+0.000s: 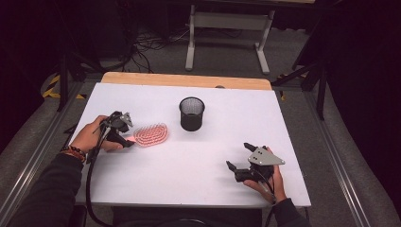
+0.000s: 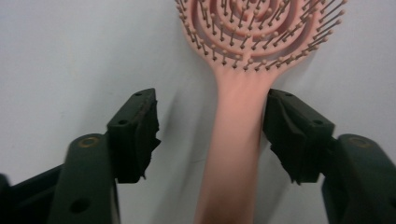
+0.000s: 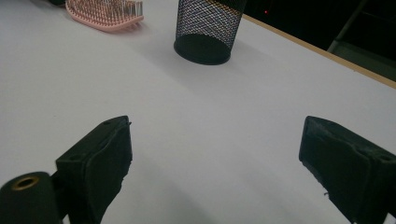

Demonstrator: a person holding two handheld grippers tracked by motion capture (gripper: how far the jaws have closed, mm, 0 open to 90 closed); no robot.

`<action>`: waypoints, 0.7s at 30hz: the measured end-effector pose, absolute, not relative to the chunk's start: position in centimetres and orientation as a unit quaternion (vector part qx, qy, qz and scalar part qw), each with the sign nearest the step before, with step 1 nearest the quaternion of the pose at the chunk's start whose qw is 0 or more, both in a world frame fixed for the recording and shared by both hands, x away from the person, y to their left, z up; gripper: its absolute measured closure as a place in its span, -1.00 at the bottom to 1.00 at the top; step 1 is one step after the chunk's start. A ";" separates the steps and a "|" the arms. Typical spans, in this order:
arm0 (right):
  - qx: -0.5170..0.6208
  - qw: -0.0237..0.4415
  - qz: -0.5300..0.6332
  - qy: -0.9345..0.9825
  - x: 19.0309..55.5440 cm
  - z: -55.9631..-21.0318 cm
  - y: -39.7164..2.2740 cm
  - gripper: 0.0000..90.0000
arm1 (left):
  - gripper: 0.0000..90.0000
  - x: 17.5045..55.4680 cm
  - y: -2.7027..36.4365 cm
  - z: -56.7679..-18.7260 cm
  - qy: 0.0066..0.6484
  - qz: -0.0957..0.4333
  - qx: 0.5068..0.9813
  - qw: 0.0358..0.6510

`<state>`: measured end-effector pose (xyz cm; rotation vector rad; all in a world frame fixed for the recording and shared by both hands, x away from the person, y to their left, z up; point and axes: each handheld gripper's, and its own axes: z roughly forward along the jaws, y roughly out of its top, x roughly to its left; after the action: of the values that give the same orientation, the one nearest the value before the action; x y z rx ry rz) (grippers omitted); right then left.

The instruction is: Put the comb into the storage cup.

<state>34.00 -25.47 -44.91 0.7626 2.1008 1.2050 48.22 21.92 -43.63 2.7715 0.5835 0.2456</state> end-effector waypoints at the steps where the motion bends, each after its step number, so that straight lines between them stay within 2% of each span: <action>1: 0.288 0.296 0.453 0.790 34.0 -45.0 -25.5 -0.77 | -0.12 48.3 21.8 -43.6 0.202 0.080 0.965 0.148; 2: 0.288 0.293 0.452 0.792 34.1 -45.0 -25.5 -0.77 | -0.03 48.6 21.8 -43.5 0.203 0.065 0.966 0.148; 9: 0.287 0.288 0.446 0.797 34.2 -45.2 -25.4 -0.75 | 0.14 49.5 20.8 -43.2 0.190 0.028 0.975 0.111; 18: 0.284 0.283 0.434 0.807 34.2 -45.4 -25.2 -0.74 | 0.22 49.9 20.1 -43.0 0.176 0.021 0.981 0.083; 21: 0.282 0.280 0.432 0.809 34.2 -45.4 -25.1 -0.73 | 0.35 49.7 20.1 -43.0 0.175 0.019 0.980 0.088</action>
<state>34.15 -25.11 -45.43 0.7566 2.1701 1.1583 49.71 20.08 -42.99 2.9184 0.5211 0.0575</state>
